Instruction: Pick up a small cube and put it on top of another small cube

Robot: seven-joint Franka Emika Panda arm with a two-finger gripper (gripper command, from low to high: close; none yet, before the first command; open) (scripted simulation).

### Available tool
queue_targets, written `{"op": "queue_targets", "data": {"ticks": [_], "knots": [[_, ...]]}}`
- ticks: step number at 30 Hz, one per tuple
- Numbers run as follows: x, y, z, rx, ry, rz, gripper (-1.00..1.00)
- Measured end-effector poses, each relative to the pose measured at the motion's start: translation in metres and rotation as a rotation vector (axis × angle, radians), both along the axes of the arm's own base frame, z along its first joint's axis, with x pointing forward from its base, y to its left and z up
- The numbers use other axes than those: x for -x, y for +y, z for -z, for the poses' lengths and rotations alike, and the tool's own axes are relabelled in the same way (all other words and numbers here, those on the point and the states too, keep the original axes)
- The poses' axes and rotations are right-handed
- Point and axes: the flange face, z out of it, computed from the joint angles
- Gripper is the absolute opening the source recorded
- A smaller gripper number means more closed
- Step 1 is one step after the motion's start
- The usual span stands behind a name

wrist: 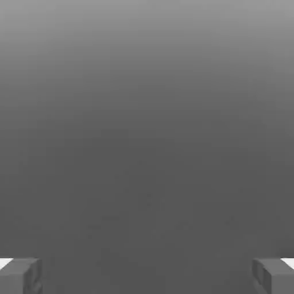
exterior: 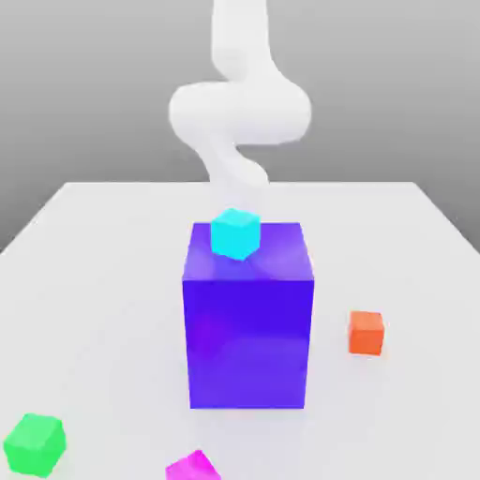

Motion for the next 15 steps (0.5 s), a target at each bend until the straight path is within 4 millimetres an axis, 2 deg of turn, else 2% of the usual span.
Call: {"op": "queue_targets", "data": {"ticks": [4,8,15], "knots": [[-0.050,-0.007,0.058,0.002,0.104,-0.093,0.00],[-0.090,-0.011,0.120,0.010,0.201,-0.174,0.00],[-0.136,-0.016,0.239,0.047,0.361,-0.301,0.00]]}}
